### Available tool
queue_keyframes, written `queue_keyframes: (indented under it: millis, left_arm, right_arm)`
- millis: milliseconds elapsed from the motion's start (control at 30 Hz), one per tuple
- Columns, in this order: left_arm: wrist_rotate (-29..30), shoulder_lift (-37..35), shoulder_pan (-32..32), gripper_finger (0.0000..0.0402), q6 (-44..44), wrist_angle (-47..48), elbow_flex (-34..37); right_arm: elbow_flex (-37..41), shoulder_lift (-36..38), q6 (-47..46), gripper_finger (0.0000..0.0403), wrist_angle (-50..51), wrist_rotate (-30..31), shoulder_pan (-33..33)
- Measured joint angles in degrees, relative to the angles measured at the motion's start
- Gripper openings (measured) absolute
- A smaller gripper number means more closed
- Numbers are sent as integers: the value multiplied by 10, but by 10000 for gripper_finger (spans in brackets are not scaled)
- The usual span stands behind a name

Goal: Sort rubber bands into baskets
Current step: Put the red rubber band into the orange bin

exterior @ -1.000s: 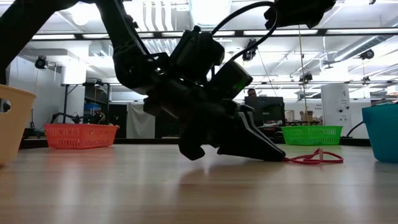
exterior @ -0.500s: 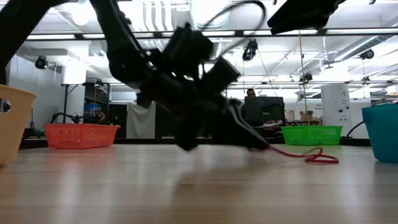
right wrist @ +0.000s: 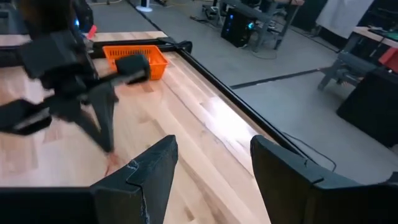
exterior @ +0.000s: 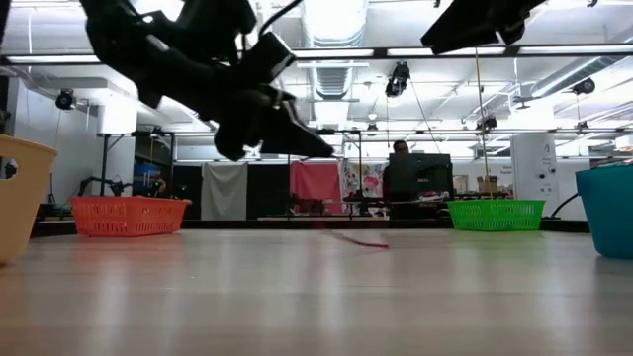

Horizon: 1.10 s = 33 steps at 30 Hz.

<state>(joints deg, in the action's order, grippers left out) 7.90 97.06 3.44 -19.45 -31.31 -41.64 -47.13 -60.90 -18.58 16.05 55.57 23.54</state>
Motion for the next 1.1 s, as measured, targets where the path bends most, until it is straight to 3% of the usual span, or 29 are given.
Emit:
queue_keyframes:
  millis: [200, 333, 467, 667, 867, 1100]
  left_arm:
    - [48, -68, 0, 0, 5, 51, 33]
    - [51, -119, 0, 0, 5, 54, 36]
    - [64, -166, -1, 0, 5, 117, 23]
    - [177, -235, -1, 0, 21, 267, -16]
    - [293, -306, -24, 0, 118, 490, -70]
    - [337, -383, -105, 0, 249, 676, -79]
  right_arm:
    - [7, -23, -13, 199, 0, 0, -9]
    - [7, -39, -14, 199, -1, 0, -18]
    - [7, -48, -15, 199, -1, -1, -26]
    - [7, -49, -18, 199, -1, -1, -26]
    - [8, -49, -18, 199, 0, -1, -26]
    - [10, -49, -15, 199, 0, -1, -26]
